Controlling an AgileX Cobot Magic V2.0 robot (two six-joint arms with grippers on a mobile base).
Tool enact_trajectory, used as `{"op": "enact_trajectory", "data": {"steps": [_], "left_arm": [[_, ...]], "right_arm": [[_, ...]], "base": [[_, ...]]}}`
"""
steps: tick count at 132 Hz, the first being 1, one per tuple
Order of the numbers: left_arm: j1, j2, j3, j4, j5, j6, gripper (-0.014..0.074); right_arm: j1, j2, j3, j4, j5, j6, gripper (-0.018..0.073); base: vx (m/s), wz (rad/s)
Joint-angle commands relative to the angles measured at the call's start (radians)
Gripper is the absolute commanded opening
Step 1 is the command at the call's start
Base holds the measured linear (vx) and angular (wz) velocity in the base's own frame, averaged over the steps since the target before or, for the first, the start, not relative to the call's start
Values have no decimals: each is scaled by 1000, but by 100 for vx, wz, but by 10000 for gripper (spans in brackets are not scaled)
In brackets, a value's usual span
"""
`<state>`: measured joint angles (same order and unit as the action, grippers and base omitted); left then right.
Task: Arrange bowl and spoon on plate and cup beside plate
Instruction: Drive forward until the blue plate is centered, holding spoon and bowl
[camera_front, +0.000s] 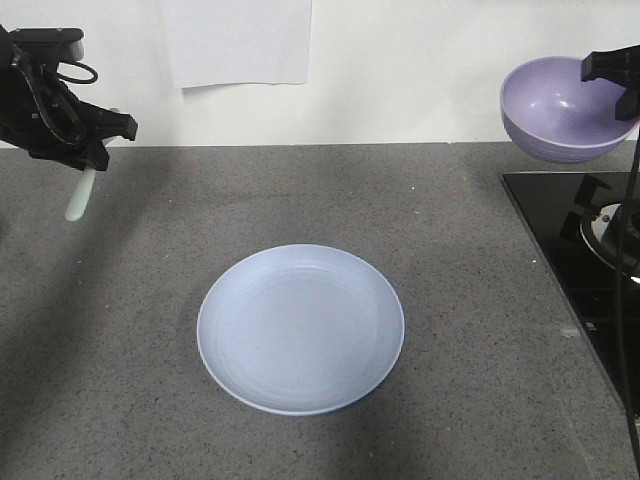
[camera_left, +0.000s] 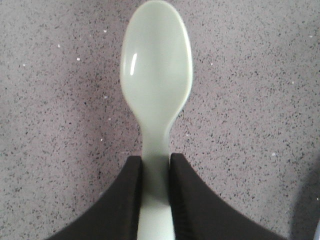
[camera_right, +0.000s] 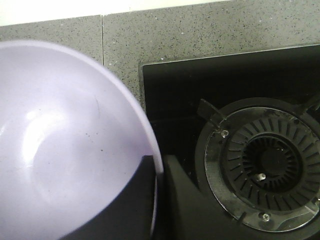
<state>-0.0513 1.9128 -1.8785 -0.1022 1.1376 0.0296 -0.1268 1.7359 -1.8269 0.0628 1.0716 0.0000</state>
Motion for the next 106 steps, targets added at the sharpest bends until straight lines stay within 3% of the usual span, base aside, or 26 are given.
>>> {"op": "enact_trajectory", "data": {"steps": [1,106], "left_arm": [[-4,-57,-27,-13,-40,-2,-6],[-4,-57,-27,-13,-40,-2,-6]], "right_arm": [[-2,-51,-33,0,-56,-12,-7],[-2,-51,-33,0,-56,-12,-7]], "base": [[4,-1],[2,-1]]}}
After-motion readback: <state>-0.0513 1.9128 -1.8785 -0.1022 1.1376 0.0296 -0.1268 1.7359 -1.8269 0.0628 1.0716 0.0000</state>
